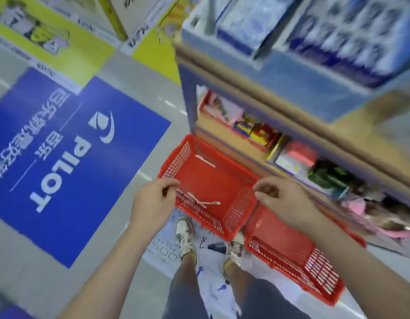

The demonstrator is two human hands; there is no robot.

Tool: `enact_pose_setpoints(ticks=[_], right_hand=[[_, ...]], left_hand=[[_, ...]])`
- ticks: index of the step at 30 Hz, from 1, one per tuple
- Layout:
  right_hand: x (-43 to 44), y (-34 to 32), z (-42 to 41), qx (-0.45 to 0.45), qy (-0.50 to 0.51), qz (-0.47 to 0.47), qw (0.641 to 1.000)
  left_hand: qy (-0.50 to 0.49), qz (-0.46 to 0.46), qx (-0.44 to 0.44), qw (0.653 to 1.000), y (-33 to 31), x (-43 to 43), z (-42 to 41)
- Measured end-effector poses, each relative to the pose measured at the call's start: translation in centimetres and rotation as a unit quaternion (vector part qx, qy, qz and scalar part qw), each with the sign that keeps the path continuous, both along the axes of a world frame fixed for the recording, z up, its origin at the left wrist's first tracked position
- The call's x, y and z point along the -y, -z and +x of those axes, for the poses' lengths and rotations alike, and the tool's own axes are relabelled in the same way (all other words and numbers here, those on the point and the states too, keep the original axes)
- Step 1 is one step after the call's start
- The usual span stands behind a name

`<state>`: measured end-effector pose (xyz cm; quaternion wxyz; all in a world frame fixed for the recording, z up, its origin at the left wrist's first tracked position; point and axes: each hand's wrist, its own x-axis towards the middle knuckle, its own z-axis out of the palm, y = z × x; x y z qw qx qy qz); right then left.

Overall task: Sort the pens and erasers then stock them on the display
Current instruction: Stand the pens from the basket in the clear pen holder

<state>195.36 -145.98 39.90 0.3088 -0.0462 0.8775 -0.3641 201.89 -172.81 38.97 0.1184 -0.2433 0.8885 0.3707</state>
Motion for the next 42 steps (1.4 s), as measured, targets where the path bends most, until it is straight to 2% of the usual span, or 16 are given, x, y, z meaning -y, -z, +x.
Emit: enact_pose_setpoints(ticks=[5, 8, 11, 14, 16, 19, 22, 25, 26, 27, 28, 30, 31, 33, 37, 42], right_hand=[[4.0, 20.1, 1.0, 0.045, 0.006, 0.028, 0.999], [5.4, 33.6, 2.1, 0.066, 0.018, 0.056, 0.996], [6.0, 45.7, 3.3, 0.075, 0.003, 0.100, 0.992], [6.2, 54.8, 4.9, 0.067, -0.108, 0.176, 0.976], [6.1, 58.7, 5.6, 0.062, -0.183, 0.220, 0.956], [5.3, 61.3, 5.9, 0.021, -0.217, 0.255, 0.942], [4.7, 61.8, 5.4, -0.012, -0.254, 0.272, 0.928], [4.2, 61.4, 3.8, 0.012, -0.187, 0.276, 0.943], [4.0, 61.4, 3.1, 0.009, -0.139, 0.275, 0.951], [3.7, 61.5, 2.3, 0.001, -0.087, 0.270, 0.959], [3.5, 61.7, 1.6, -0.001, -0.030, 0.256, 0.966], [3.6, 61.9, -0.1, 0.025, 0.089, 0.201, 0.975], [3.8, 61.9, -0.8, 0.043, 0.142, 0.168, 0.974], [4.4, 61.8, -1.8, 0.064, 0.212, 0.115, 0.968], [5.6, 61.6, -2.1, 0.065, 0.275, 0.059, 0.957], [6.8, 61.2, -1.2, 0.117, 0.321, -0.028, 0.940]], left_hand=[[0.088, -0.027, 0.045, 0.995, 18.3, 2.6, -0.5], [0.190, -0.058, 0.078, 0.977, 31.2, 2.8, -2.3], [0.328, -0.085, 0.113, 0.934, 43.4, 2.0, -4.3], [0.420, -0.145, 0.163, 0.881, 51.6, 1.0, -5.8], [0.481, -0.168, 0.188, 0.840, 55.0, 0.1, -6.4], [0.551, -0.169, 0.236, 0.782, 58.6, -1.9, -6.4], [0.680, -0.212, 0.164, 0.683, 60.0, -3.2, -6.0], [0.754, -0.225, 0.099, 0.609, 60.3, -2.5, -6.4], [0.757, -0.232, 0.100, 0.602, 60.4, -2.2, -6.6], [0.750, -0.240, 0.108, 0.606, 60.3, -1.8, -7.2], [0.720, -0.241, 0.120, 0.640, 60.3, -1.2, -7.9], [0.617, -0.220, 0.122, 0.746, 60.6, -0.3, -10.0], [0.573, -0.204, 0.095, 0.788, 60.9, 0.0, -11.2], [0.514, -0.201, 0.040, 0.833, 61.4, 0.4, -13.5], [0.429, -0.206, 0.013, 0.879, 61.6, -0.8, -16.5], [0.394, -0.213, 0.044, 0.893, 61.9, -1.4, -16.5]])
